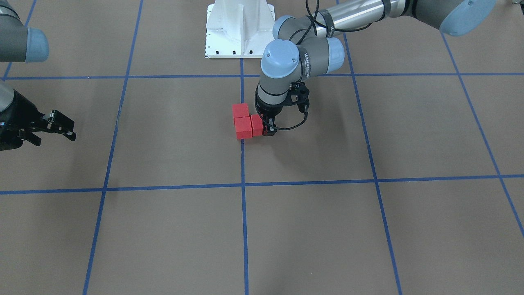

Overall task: Form red blocks into L shape at center
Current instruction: 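Lower and push the red cube against the nearer cube of the pair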

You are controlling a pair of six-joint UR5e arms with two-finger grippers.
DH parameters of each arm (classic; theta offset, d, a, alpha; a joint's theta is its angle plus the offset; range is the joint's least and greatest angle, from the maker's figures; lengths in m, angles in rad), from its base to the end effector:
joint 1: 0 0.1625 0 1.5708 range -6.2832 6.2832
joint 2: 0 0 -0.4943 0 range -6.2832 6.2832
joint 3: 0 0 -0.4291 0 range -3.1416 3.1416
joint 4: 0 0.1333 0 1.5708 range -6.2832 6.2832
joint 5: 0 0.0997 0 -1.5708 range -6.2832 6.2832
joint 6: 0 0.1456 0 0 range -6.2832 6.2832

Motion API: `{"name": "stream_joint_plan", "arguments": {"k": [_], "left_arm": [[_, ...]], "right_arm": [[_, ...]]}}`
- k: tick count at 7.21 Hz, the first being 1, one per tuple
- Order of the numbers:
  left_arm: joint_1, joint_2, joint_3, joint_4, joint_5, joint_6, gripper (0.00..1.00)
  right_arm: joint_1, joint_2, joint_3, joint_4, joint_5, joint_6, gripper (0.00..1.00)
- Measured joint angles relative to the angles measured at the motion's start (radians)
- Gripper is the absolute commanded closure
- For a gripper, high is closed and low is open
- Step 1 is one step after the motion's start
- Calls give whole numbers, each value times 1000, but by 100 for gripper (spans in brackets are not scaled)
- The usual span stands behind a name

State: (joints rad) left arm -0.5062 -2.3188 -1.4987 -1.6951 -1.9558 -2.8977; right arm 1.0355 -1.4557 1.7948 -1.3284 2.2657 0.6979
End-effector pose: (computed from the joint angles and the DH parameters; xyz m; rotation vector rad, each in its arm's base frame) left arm 0.6941 -0.4747 0.2789 -0.7254 0.6473 -1.5519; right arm -0.2747 -0.5418 0.5495 0.0646 -0.8716 -0.0499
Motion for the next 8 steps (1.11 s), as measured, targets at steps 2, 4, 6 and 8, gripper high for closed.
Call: {"name": "stream_joint_plan", "arguments": {"k": [2, 4, 6, 8], "left_arm": [[1, -1, 0, 0, 0, -1, 0], [3, -4, 0, 0, -1, 0, 0], [3, -8, -3, 2, -2, 3, 0], [-3, -2, -24, 7, -3, 9, 0]], "right_arm": [[0, 0, 0, 0, 0, 0, 0], [0, 0, 0, 0, 0, 0, 0], [0, 0, -1, 0, 0, 0, 0], [0, 0, -2, 0, 0, -1, 0]]}}
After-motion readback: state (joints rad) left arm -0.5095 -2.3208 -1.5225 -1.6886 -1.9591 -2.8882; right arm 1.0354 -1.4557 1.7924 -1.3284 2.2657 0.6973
